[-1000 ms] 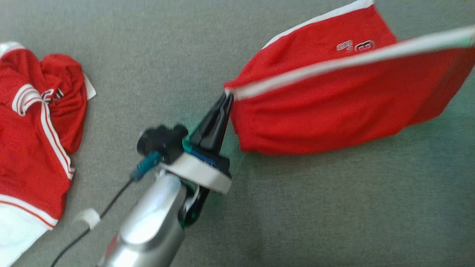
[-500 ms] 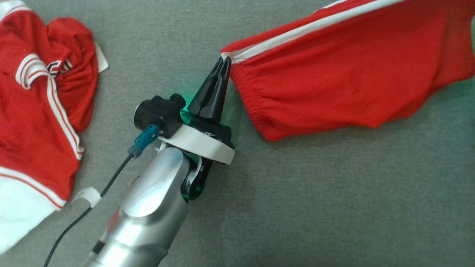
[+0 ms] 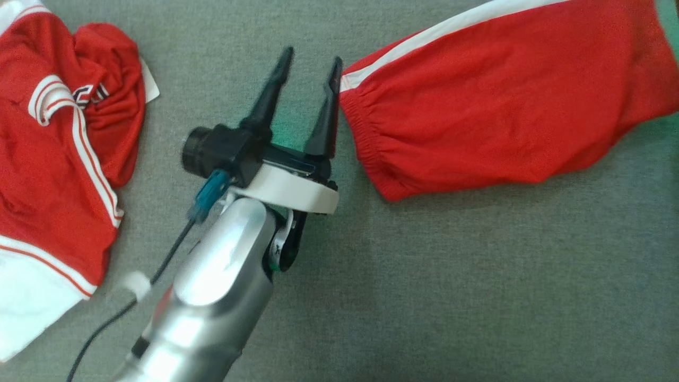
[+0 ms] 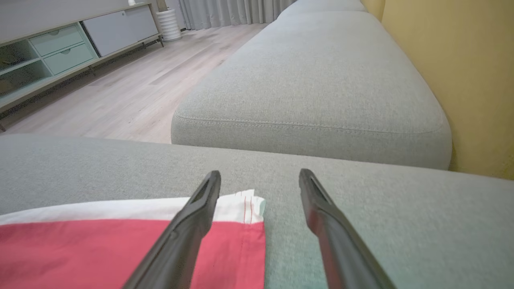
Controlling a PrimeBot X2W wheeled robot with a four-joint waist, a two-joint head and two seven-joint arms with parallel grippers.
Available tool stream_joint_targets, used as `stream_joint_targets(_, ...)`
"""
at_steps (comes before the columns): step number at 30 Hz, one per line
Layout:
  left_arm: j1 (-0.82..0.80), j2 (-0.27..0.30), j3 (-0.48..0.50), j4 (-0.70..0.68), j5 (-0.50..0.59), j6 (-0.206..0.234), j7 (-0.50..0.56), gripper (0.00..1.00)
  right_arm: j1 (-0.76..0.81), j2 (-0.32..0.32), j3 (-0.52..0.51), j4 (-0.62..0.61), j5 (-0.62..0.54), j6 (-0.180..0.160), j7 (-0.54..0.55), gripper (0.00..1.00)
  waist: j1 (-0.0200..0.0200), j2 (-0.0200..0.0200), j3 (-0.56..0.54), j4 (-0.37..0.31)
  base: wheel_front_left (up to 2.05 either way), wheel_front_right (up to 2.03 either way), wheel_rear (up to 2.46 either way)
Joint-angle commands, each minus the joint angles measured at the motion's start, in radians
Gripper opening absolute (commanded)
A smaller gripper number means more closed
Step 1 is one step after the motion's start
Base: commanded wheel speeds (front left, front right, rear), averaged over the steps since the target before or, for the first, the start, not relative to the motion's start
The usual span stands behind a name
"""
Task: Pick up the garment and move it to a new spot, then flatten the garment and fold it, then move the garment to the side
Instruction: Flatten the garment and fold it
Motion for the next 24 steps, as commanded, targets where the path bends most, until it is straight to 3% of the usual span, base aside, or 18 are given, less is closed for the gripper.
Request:
stream_joint_targets(1, 0.031, 0.010, 0.048, -0.065, 0.041, 0.030, -0.009, 1.00, 0.059, -0.025, 0.000, -0.004, 0.020, 0.007, -0.012, 1.00, 0.0000, 0.0000, -0.016, -0.008, 0.00, 0.00, 0.00)
stream_joint_targets(6, 0.168, 0.010, 0.101, -0.230, 0.181, 0.136, -0.010, 1.00, 0.128, -0.017, 0.002, 0.030, 0.069, 0.007, -0.016, 1.00, 0.0000, 0.0000, -0.048, -0.004, 0.00, 0.00, 0.00)
stream_joint_targets(13, 0.316, 0.010, 0.075, -0.395, 0.262, 0.252, -0.010, 1.00, 0.162, 0.022, 0.034, 0.131, 0.121, 0.007, 0.005, 1.00, 0.0000, 0.0000, -0.082, 0.057, 0.00, 0.00, 0.00)
stream_joint_targets(20, 0.401, 0.010, 0.010, -0.462, 0.301, 0.311, -0.010, 1.00, 0.210, 0.056, 0.065, 0.231, 0.213, 0.007, 0.109, 1.00, 0.0000, 0.0000, -0.108, 0.137, 0.00, 0.00, 0.00)
stream_joint_targets(21, 0.412, 0.010, 0.004, -0.464, 0.302, 0.314, -0.010, 1.00, 0.217, 0.058, 0.070, 0.237, 0.221, 0.007, 0.117, 0.90, 0.0000, 0.0000, -0.112, 0.144, 0.00, 0.00, 0.00)
stream_joint_targets(22, 0.421, 0.010, 0.003, -0.465, 0.301, 0.317, -0.010, 1.00, 0.223, 0.061, 0.072, 0.240, 0.231, 0.007, 0.121, 0.38, 0.0000, 0.0000, -0.117, 0.149, 0.00, 0.00, 0.00)
stream_joint_targets(23, 0.421, 0.010, 0.003, -0.465, 0.301, 0.317, -0.010, 1.00, 0.223, 0.061, 0.072, 0.240, 0.231, 0.007, 0.121, 0.38, 0.0000, 0.0000, -0.117, 0.149, 0.00, 0.00, 0.00)
stream_joint_targets(24, 0.429, 0.010, 0.003, -0.466, 0.301, 0.320, -0.010, 1.00, 0.229, 0.064, 0.074, 0.240, 0.243, 0.007, 0.127, 0.00, 0.0000, 0.0000, -0.120, 0.152, 0.00, 0.00, 0.00)
